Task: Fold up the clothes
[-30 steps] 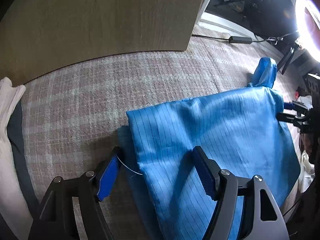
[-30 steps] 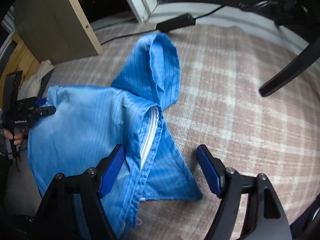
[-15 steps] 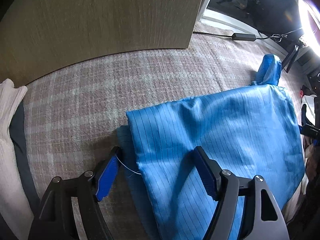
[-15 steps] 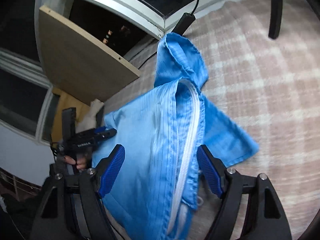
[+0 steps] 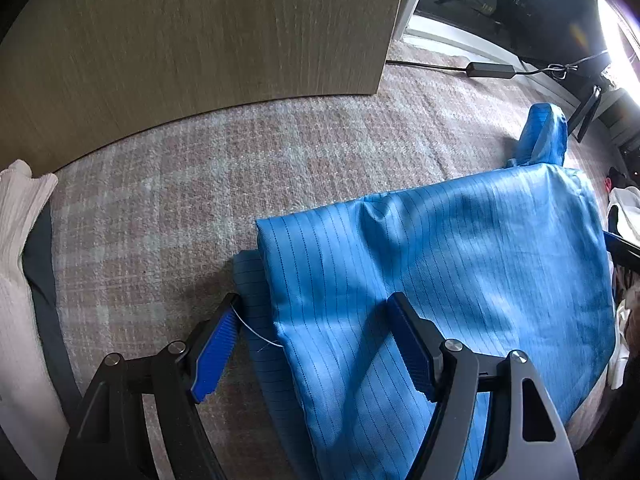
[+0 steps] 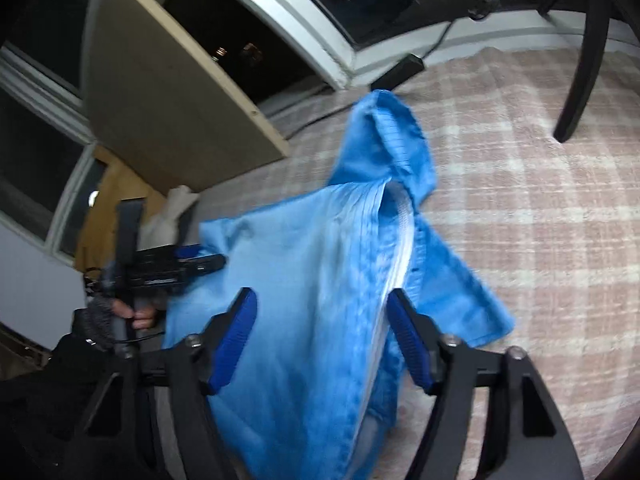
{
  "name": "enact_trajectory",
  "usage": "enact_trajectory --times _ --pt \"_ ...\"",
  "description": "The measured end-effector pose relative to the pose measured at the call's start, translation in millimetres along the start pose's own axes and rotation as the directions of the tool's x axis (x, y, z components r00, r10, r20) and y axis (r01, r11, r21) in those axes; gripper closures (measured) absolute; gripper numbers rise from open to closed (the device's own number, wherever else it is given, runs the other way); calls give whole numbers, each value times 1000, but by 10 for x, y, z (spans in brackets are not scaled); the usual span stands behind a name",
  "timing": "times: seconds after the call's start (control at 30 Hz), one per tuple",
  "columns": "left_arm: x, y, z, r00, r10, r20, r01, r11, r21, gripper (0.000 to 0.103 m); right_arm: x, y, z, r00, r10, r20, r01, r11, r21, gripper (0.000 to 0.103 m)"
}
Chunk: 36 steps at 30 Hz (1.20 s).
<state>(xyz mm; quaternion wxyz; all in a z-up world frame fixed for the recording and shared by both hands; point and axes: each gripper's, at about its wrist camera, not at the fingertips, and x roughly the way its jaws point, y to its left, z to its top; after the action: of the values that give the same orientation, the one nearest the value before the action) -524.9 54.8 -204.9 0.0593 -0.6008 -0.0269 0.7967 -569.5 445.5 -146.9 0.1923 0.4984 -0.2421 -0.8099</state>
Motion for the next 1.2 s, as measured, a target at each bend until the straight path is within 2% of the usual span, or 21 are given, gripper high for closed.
enact_trajectory --times 0.07,0.2,0.23,0.3,0.4,0.5,0.57,0.73,0.83,0.9,0.97,1.0,1.03,1.07,1.1,1.17,1.2 --pt "-7 19 -5 1000 0 0 0 1000 3 32 69 -82 27 998 -61 -21 61 998 2 49" --pt "-42 91 -35 1000 -4 1 4 1000 8 32 241 -136 48 994 -81 -73 83 996 28 75" --pt "-67 134 -61 1000 -4 1 4 1000 10 32 252 -114 48 994 -87 -73 89 996 28 82" --pt "-94 172 -92 1000 -4 1 4 1000 13 32 168 73 38 991 -133 -24 132 991 -23 89" --pt "-114 188 -123 1000 2 -1 -2 1000 18 32 63 434 -1 967 -247 58 253 960 -123 90" --pt "-105 171 -126 1000 9 -1 -9 1000 18 32 73 933 -153 896 -408 173 442 852 -281 91" --pt "-91 144 -114 1000 12 -1 -12 1000 19 32 131 1174 -255 863 -454 222 506 785 -357 91" --pt "-17 36 -58 1000 13 -3 -13 1000 20 32 292 1389 -350 835 -487 255 549 712 -438 91" --pt "12 10 -20 1000 12 -3 -12 1000 24 32 296 1369 -325 840 -482 248 541 721 -433 91" --pt "23 5 -6 1000 11 -2 -11 1000 24 32 261 1317 -291 825 -501 260 564 711 -420 91" --pt "21 17 -10 1000 9 -1 -9 1000 26 32 226 1135 -215 817 -523 245 577 721 -383 91" --pt "19 23 -13 1000 9 0 -9 1000 27 31 221 1015 -171 813 -537 226 582 728 -362 86" --pt "1 30 -30 1000 7 0 -7 1000 27 30 235 867 -128 815 -548 187 577 741 -345 68" --pt "-17 37 -47 1000 5 1 -5 1000 27 30 211 704 -87 833 -534 147 551 773 -315 63" --pt "-28 44 -56 1000 3 -1 -3 1000 29 30 172 542 -47 853 -509 111 519 808 -279 62" --pt "-83 120 -108 1000 -12 -13 13 1000 15 31 -1 234 27 912 -405 69 411 894 -178 49" --pt "-112 159 -130 1000 -24 -18 24 1000 -3 31 -67 95 61 933 -358 48 361 923 -136 40"
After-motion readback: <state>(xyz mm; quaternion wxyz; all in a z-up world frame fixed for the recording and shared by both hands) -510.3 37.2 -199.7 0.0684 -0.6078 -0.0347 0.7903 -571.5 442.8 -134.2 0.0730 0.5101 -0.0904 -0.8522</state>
